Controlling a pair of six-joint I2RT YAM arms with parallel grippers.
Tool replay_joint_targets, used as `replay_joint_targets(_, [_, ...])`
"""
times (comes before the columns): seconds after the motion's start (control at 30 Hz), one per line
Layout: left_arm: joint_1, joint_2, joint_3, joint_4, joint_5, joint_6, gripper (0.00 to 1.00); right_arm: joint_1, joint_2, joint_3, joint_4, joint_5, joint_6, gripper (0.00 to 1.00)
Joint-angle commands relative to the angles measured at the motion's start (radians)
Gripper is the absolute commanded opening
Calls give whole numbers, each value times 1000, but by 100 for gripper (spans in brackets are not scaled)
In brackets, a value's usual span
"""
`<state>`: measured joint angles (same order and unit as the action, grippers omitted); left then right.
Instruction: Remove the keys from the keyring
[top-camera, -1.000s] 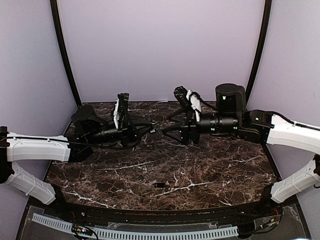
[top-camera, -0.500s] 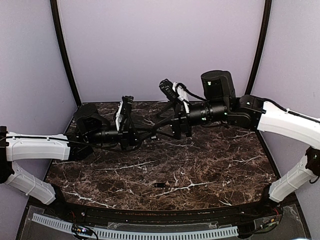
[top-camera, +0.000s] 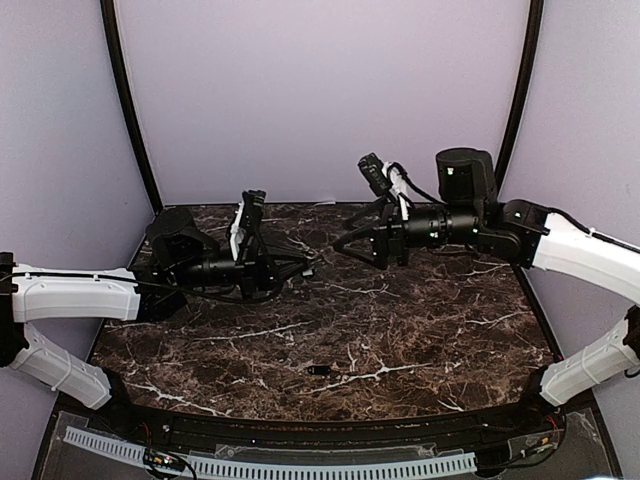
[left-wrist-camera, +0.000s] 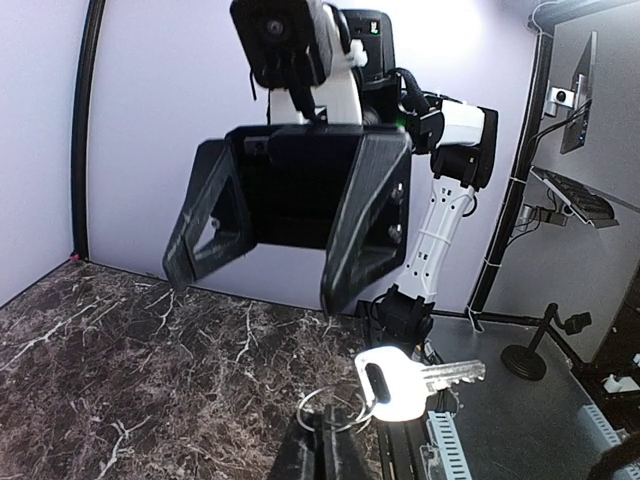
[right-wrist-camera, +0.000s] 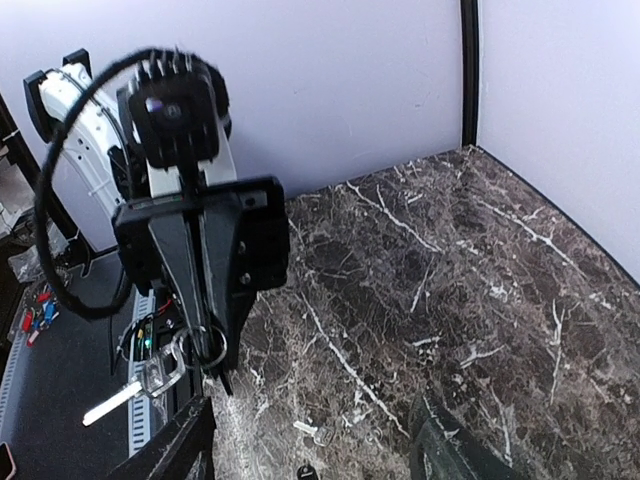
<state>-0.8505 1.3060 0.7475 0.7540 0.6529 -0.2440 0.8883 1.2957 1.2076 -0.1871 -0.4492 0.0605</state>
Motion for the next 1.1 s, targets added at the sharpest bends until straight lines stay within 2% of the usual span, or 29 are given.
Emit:
replay_joint_targets(0.0, [4, -13, 3, 37, -6, -9, 0, 5, -10, -61, -4, -7, -34, 66])
replay_joint_targets(0.17, [4, -10, 6, 34, -15, -9, 0, 55, 7, -56, -25, 1, -67, 66])
replay_joint_targets(0.43, [4, 10, 23, 15, 2, -12, 0, 98, 51, 40, -36, -21, -90, 67])
replay_joint_targets(0.83, [4, 24, 24, 1, 41, -8, 0, 102, 152, 198, -114, -60, -77, 68])
replay_joint_targets(1.07, [4, 35, 16, 49, 85, -27, 0, 101, 204, 258, -150, -52, -57, 67])
